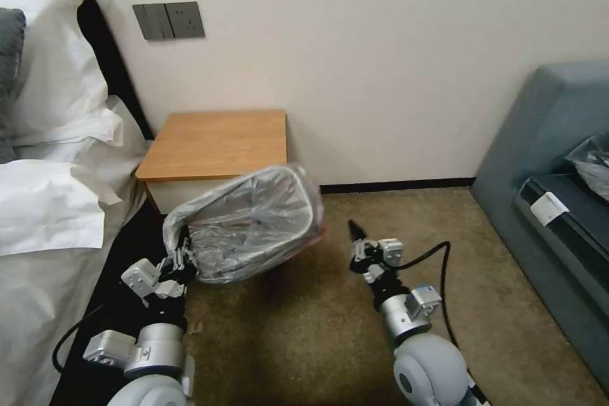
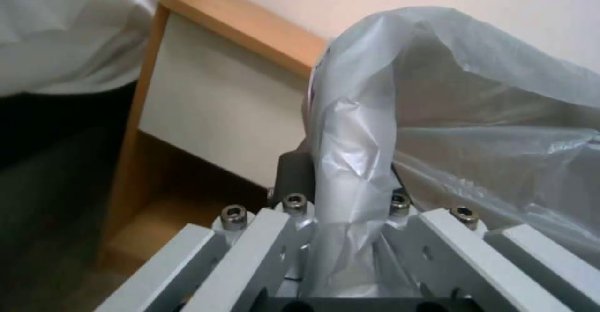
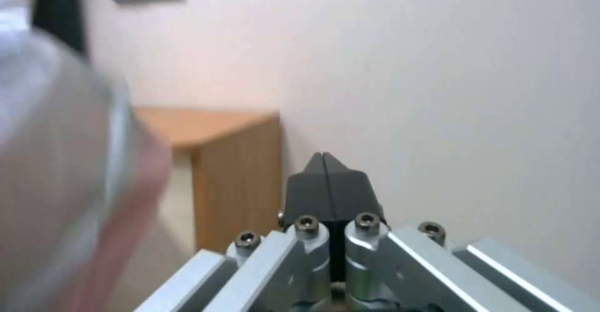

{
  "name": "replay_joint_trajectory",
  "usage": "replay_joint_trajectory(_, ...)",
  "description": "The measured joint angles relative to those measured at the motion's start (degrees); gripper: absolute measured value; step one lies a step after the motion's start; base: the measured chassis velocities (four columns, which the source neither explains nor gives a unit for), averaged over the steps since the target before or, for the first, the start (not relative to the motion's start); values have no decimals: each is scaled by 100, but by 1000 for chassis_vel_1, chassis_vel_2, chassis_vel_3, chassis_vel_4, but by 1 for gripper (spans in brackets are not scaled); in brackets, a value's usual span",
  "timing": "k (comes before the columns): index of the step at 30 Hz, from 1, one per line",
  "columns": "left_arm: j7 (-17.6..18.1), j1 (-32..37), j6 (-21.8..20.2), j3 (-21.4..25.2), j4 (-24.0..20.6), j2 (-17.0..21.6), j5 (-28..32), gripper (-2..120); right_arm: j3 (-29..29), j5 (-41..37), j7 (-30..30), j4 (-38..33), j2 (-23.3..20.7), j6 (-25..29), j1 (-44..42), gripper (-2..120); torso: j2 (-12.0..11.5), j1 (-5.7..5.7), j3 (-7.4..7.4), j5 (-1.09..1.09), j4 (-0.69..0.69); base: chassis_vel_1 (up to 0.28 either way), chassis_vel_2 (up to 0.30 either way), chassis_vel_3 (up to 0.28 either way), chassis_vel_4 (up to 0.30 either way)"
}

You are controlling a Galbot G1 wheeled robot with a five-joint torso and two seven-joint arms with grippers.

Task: Pick up the garbage bag from the table and place it over the trash can.

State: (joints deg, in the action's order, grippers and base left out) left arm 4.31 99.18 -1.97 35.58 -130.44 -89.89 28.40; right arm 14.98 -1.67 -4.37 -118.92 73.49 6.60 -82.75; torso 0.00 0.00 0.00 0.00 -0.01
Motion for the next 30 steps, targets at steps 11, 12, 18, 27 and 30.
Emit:
replay_joint_trajectory(11,11,162,-301,-247,233,289,-1627,7,-812,281,907,-872,-1428,-255,538,26,0,0,0,0,1,0,0,0,0)
replay_joint_trajectory(12,11,162,-301,-247,233,289,-1627,7,-812,281,907,-872,-1428,-255,538,26,0,0,0,0,1,0,0,0,0)
replay_joint_trajectory(18,-32,171,-283,-334,339,256,-2218,7,-2034,-602,1309,-1017,-2396,-1617,1694,3,0,0,0,-1,1,0,0,0,0)
replay_joint_trajectory(27,-99,122,-229,-351,381,236,-2533,6,-3902,-1424,1216,-233,-2892,-2493,3867,0,0,0,1,-2,0,0,0,0,0)
replay_joint_trajectory(30,-106,114,-226,-361,382,213,-2573,6,-4290,-1549,1190,-35,-2776,-2636,4321,0,0,0,1,0,1,0,0,0,0)
